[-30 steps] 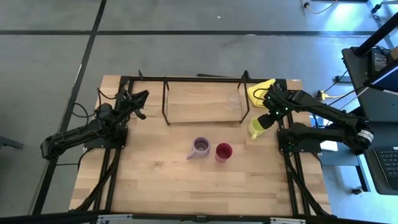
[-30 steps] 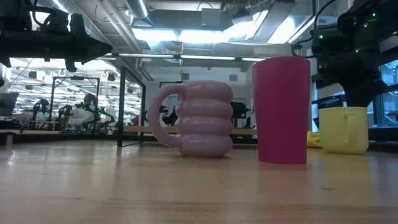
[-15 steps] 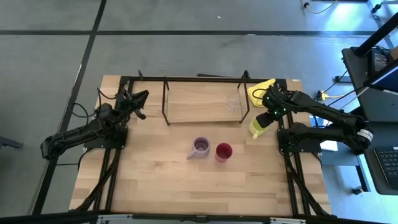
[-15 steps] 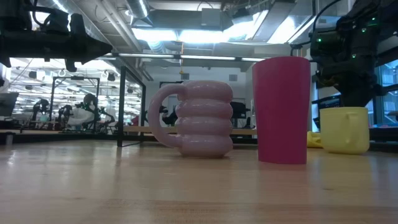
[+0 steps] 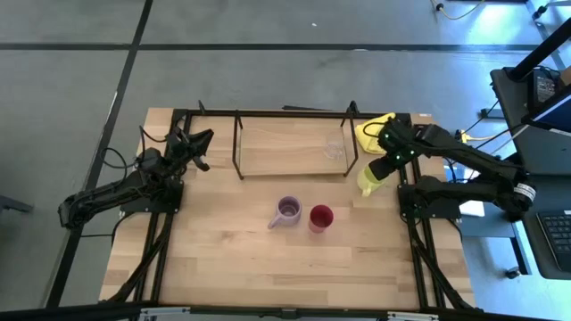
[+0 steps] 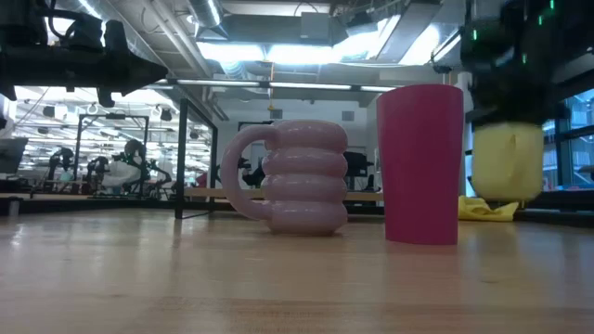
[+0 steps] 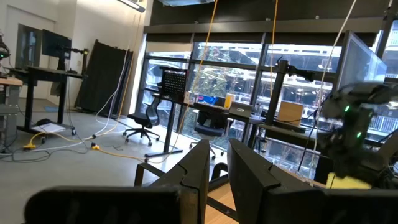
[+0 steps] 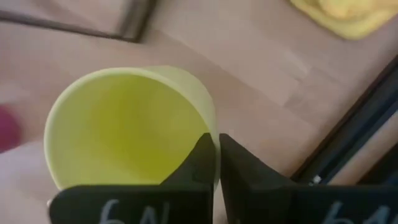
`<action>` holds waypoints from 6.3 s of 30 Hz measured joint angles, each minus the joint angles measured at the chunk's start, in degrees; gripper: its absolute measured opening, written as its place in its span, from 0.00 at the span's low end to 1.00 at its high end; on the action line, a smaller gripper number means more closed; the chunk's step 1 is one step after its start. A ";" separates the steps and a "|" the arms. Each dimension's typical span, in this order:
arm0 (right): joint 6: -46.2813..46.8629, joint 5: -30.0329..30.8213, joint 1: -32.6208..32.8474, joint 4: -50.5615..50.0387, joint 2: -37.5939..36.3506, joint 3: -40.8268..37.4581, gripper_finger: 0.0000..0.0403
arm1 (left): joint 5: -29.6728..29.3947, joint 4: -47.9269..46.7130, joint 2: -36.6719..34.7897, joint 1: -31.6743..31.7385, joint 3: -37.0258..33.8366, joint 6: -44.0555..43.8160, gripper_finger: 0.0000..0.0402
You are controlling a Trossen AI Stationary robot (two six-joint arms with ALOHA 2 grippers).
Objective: Stack small to large cups/mugs on shelf
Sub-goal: Put the yellow cup on the shelf, then put the purple cup on the shelf
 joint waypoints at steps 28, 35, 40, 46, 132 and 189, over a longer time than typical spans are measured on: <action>-18.82 5.03 18.68 -6.28 54.67 68.79 0.03 | -0.24 0.00 0.00 0.01 0.00 0.48 0.13; -26.93 6.85 13.60 -11.93 61.75 72.85 0.02 | -0.24 0.00 0.00 0.00 0.00 0.48 0.13; -28.96 4.90 12.65 -8.01 63.23 72.14 0.02 | -0.21 0.00 0.00 0.01 0.00 0.48 0.13; -31.97 5.00 9.23 -7.35 65.94 72.07 0.02 | -0.23 0.00 0.01 0.00 0.00 0.48 0.13; -27.33 3.03 3.80 -4.60 63.06 63.27 0.11 | -0.19 -0.03 0.01 -0.01 0.01 4.48 0.13; -6.65 -6.83 28.86 -1.76 40.90 68.85 0.11 | -0.72 3.04 -0.01 0.00 0.01 -20.79 0.13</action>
